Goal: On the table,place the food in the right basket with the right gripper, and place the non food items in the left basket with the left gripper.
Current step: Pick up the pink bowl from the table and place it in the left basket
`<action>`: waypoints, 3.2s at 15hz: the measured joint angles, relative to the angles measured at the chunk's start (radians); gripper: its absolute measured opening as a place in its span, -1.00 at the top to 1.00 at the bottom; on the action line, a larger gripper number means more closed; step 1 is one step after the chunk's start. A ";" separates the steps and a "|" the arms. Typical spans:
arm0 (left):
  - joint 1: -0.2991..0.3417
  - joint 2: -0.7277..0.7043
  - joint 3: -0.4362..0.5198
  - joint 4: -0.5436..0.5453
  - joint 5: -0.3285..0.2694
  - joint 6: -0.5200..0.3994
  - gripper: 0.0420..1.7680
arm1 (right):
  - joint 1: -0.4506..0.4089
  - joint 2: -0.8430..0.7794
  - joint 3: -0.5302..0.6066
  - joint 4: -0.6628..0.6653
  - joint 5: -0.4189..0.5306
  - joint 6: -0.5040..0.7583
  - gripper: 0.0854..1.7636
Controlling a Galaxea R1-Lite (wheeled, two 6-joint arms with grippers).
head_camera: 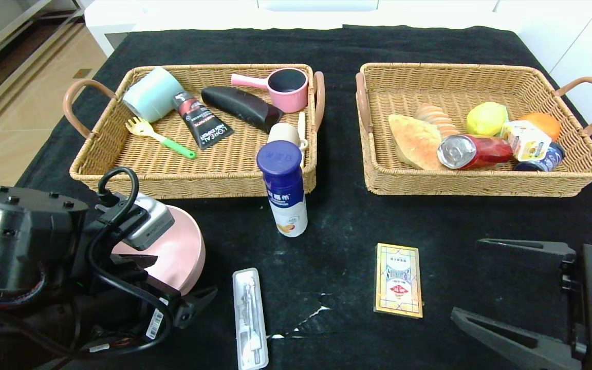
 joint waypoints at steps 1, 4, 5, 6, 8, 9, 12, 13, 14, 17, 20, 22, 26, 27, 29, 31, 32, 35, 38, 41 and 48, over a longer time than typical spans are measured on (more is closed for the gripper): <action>0.003 0.004 0.000 0.000 -0.005 0.000 -0.94 | 0.000 0.001 0.000 0.000 0.000 0.000 -0.92; 0.012 0.012 0.001 0.000 -0.008 0.001 -0.77 | 0.002 0.002 0.001 0.000 0.000 0.000 -0.92; 0.014 0.013 0.003 0.000 -0.008 0.001 -0.56 | 0.002 0.002 0.001 0.000 0.000 0.000 -0.92; 0.014 0.014 0.003 0.000 -0.008 0.001 -0.39 | 0.002 0.003 0.001 0.000 0.000 0.000 -0.92; 0.014 0.014 0.003 0.000 -0.008 0.000 -0.08 | 0.001 0.003 0.001 0.000 0.000 0.000 -0.92; 0.014 0.014 0.003 0.000 -0.009 0.000 0.03 | 0.001 0.004 0.001 0.000 0.000 0.000 -0.92; 0.015 0.015 0.000 -0.004 -0.003 0.001 0.82 | 0.001 0.009 0.001 0.000 -0.001 0.000 -0.92; 0.013 0.014 0.005 0.003 -0.004 0.002 0.82 | 0.000 0.009 0.001 0.000 -0.002 0.000 -0.92; 0.013 0.014 0.002 0.000 -0.005 0.001 0.82 | 0.001 0.010 0.001 0.001 -0.001 0.000 -0.93; 0.011 0.014 0.004 0.003 -0.005 0.001 0.82 | 0.001 0.013 0.002 0.000 -0.001 0.000 -0.93; 0.008 0.014 0.004 0.011 -0.005 0.000 0.82 | 0.002 0.016 0.003 0.000 -0.001 0.000 -0.93; 0.007 0.014 0.004 0.012 -0.005 0.001 0.82 | 0.001 0.017 0.004 0.000 -0.001 0.000 -0.93; -0.003 0.010 0.005 0.017 0.006 0.001 0.82 | 0.001 0.018 0.004 0.000 0.000 0.000 -0.93; -0.009 0.003 0.005 0.019 0.007 0.001 0.82 | 0.001 0.018 0.004 0.000 0.000 0.000 -0.94; -0.013 -0.024 0.000 0.021 0.011 0.001 0.84 | 0.002 0.020 0.004 0.000 0.001 0.000 -0.94; -0.018 -0.066 -0.004 0.025 0.036 0.009 0.85 | 0.003 0.018 0.003 0.000 0.001 0.000 -0.94; -0.023 -0.093 -0.009 0.046 0.048 0.015 0.85 | 0.004 0.015 0.003 0.000 0.001 0.000 -0.94; -0.057 -0.170 -0.057 0.134 0.059 0.029 0.85 | 0.005 0.008 0.000 0.000 0.003 0.000 -0.94; -0.087 -0.214 -0.143 0.168 0.068 0.045 0.85 | 0.005 -0.003 -0.003 0.000 0.003 0.000 -0.94; -0.090 -0.212 -0.259 0.169 0.075 0.067 0.85 | 0.000 -0.013 -0.006 0.000 0.003 0.000 -0.94; -0.069 -0.081 -0.479 0.157 0.067 0.076 0.85 | -0.003 -0.023 -0.007 0.000 0.003 0.000 -0.94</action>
